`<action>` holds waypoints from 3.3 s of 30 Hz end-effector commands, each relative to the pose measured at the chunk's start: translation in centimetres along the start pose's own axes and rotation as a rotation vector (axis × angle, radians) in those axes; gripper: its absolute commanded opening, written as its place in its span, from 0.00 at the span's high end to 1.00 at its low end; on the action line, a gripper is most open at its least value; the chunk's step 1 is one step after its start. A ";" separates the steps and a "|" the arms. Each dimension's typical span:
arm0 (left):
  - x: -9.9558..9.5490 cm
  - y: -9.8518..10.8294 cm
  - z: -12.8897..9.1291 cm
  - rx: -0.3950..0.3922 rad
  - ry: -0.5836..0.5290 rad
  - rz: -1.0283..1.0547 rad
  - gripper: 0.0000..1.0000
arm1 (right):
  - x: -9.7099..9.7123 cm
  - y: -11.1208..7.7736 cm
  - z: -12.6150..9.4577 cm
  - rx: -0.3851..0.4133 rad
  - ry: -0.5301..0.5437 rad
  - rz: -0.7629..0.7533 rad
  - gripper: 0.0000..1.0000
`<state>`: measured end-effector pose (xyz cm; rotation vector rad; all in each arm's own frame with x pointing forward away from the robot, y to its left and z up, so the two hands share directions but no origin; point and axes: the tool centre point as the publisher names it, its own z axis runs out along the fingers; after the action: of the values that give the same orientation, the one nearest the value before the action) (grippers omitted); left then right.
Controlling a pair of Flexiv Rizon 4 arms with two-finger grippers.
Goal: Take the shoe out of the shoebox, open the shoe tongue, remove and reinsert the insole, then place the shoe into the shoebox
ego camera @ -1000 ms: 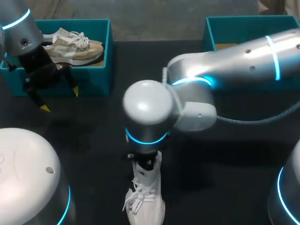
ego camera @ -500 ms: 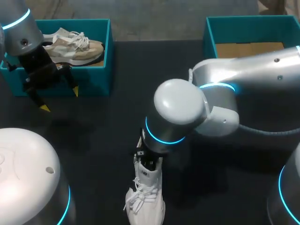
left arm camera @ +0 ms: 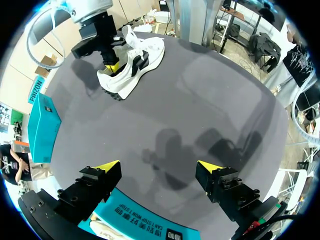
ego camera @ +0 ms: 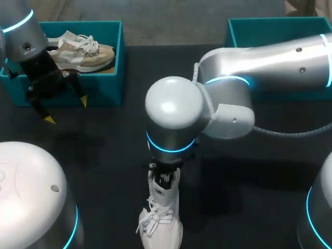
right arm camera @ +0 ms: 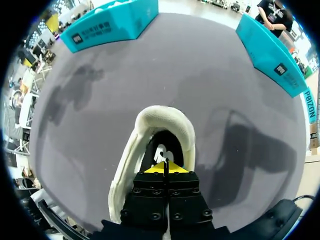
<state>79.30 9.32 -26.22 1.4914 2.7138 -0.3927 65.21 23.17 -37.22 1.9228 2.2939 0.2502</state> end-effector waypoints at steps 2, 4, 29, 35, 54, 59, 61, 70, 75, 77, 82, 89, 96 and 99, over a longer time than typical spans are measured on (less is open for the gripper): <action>0.0 0.0 0.0 -0.002 0.002 0.000 0.00 | 1.1 -1.0 -0.1 -0.017 -0.050 0.163 1.00; 0.0 0.0 0.0 -0.002 0.002 0.000 0.00 | 0.9 -1.1 -0.9 0.019 -0.033 0.173 1.00; 0.0 0.0 0.0 -0.002 0.002 0.000 0.00 | 1.3 -3.1 -1.6 0.144 0.034 0.226 0.91; 0.0 0.0 0.0 -0.002 0.002 0.000 0.00 | 2.1 -3.2 -1.7 0.159 0.026 0.237 0.64; 0.0 0.0 0.0 -0.002 0.002 0.000 0.00 | 4.1 -4.7 -2.9 0.177 0.011 0.268 0.00; 0.0 0.0 0.0 -0.002 0.002 0.000 0.00 | 4.3 -5.1 -3.2 0.171 0.007 0.275 0.00; 0.0 0.0 0.0 -0.002 0.002 0.000 0.00 | 4.3 -5.1 -3.3 0.169 0.012 0.277 0.00; 0.0 0.0 0.0 -0.002 0.002 0.000 0.00 | 4.4 -5.6 -4.9 0.136 -0.005 0.301 0.00; 0.0 0.0 0.0 -0.002 0.002 0.000 0.00 | 4.0 -5.8 -5.3 0.114 -0.024 0.312 0.00; 0.0 0.0 0.0 -0.002 0.002 0.000 0.00 | 3.9 -5.6 -5.7 0.107 -0.039 0.314 0.00; 0.0 0.0 0.0 -0.002 0.002 0.000 0.00 | 3.6 -5.2 -6.6 0.098 -0.059 0.328 0.00; 0.0 0.0 0.0 -0.002 0.002 0.000 0.00 | 2.8 -6.8 -7.6 0.097 -0.090 0.381 0.00; 0.0 0.0 0.0 -0.002 0.002 0.000 0.00 | 2.5 -8.3 -9.0 0.094 -0.106 0.434 0.00; 0.0 0.0 0.0 -0.002 0.002 0.000 0.00 | 2.9 -8.9 -9.4 0.101 -0.100 0.446 0.00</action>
<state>79.30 9.32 -26.22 1.4914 2.7138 -0.3926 55.28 23.63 -29.97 1.8513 2.4558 -0.0020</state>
